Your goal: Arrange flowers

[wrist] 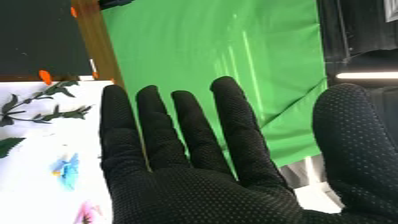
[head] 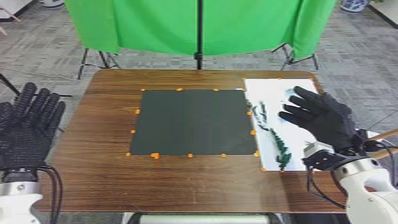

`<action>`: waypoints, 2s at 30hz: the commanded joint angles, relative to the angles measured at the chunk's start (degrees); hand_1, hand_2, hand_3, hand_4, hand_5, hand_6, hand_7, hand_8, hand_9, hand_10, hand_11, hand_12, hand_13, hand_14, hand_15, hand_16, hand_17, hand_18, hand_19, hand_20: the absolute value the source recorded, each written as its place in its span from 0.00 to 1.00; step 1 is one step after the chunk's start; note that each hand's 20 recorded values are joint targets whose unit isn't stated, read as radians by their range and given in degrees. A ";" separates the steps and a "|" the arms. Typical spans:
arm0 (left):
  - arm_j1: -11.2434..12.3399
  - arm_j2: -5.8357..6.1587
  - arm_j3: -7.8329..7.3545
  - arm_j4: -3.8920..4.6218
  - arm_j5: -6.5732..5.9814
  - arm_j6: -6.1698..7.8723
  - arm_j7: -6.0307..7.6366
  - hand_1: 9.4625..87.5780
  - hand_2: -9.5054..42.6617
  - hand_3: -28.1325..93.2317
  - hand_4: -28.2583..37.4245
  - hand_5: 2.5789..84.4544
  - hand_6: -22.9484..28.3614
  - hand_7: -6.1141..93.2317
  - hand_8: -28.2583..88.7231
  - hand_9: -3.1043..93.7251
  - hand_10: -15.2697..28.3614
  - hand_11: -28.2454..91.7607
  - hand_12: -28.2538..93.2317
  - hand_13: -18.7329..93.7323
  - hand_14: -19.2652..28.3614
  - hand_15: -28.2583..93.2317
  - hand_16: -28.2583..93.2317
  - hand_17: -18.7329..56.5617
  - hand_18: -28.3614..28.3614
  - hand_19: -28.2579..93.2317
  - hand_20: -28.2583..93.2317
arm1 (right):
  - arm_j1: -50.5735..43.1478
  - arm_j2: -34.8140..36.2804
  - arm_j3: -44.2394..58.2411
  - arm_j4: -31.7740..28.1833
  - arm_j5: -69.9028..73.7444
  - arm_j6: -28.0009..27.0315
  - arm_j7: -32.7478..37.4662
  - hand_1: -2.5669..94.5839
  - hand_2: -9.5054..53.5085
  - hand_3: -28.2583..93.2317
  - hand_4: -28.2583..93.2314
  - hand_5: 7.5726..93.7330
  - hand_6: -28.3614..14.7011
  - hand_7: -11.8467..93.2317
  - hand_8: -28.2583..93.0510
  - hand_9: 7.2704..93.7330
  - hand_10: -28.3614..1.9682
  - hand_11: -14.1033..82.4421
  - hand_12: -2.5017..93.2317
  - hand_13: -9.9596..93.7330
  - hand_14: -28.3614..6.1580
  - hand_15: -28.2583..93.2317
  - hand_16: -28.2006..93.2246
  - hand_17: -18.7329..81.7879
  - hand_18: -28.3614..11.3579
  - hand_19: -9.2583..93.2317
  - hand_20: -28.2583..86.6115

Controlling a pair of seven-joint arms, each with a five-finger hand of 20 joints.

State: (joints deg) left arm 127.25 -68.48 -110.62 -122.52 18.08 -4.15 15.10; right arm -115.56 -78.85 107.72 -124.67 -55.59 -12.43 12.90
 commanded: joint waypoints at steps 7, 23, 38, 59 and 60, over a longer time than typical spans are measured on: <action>1.78 -0.95 -0.12 -0.19 -0.03 0.38 0.27 0.24 0.47 0.81 0.00 0.48 0.54 0.13 0.17 0.40 0.60 0.31 0.29 0.38 0.58 0.35 0.16 0.30 0.60 0.33 0.32 | -0.21 0.57 -0.94 -0.11 -0.59 1.72 -1.03 0.19 0.30 0.89 0.03 0.41 0.55 0.24 0.15 0.34 0.46 0.19 0.15 0.39 0.47 0.29 0.37 0.34 0.46 0.26 0.36; 2.52 -1.40 -0.09 -0.94 -0.52 1.94 -0.17 0.23 0.47 0.81 0.00 0.48 0.54 0.13 0.17 0.40 0.61 0.31 0.29 0.38 0.59 0.35 0.17 0.29 0.62 0.34 0.32 | -1.61 8.24 -4.46 -6.43 -41.58 10.88 6.88 0.25 0.14 0.88 0.04 0.43 0.50 0.25 0.15 0.34 0.30 0.21 0.16 0.41 0.31 0.38 0.37 0.32 0.20 0.52 0.42; 0.91 -0.24 1.88 -0.68 -1.45 4.46 1.41 0.23 0.47 0.82 0.00 0.49 0.55 0.13 0.17 0.41 0.62 0.32 0.30 0.40 0.61 0.35 0.18 0.28 0.64 0.35 0.32 | -4.73 13.73 -19.06 -0.24 -94.11 22.51 14.69 0.28 0.00 0.90 0.00 0.53 0.45 0.42 0.15 0.51 0.26 0.46 0.28 0.52 0.28 0.57 0.38 0.37 0.14 0.68 0.44; 2.34 -0.53 1.37 -1.62 -3.76 5.01 0.30 0.23 0.47 0.82 0.00 0.50 0.55 0.14 0.17 0.42 0.63 0.33 0.31 0.41 0.65 0.38 0.20 0.26 0.68 0.37 0.33 | -2.19 12.21 -24.35 6.09 -99.95 14.52 14.86 0.33 0.00 0.88 0.00 0.54 0.51 0.52 0.12 0.50 0.26 0.62 0.35 0.53 0.27 0.74 0.42 0.40 0.11 0.78 0.47; 2.39 -0.52 1.37 -1.67 -3.76 5.15 0.37 0.23 0.47 0.82 0.00 0.50 0.55 0.14 0.17 0.42 0.63 0.33 0.31 0.41 0.65 0.38 0.20 0.26 0.68 0.37 0.33 | -1.95 12.07 -24.53 6.20 -99.89 14.15 15.02 0.33 0.00 0.88 0.00 0.54 0.51 0.52 0.12 0.50 0.26 0.63 0.35 0.53 0.26 0.75 0.42 0.40 0.11 0.79 0.47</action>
State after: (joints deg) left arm 128.34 -68.81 -109.09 -124.02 14.73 0.18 16.02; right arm -118.85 -66.16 84.62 -119.68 -155.78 3.63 27.92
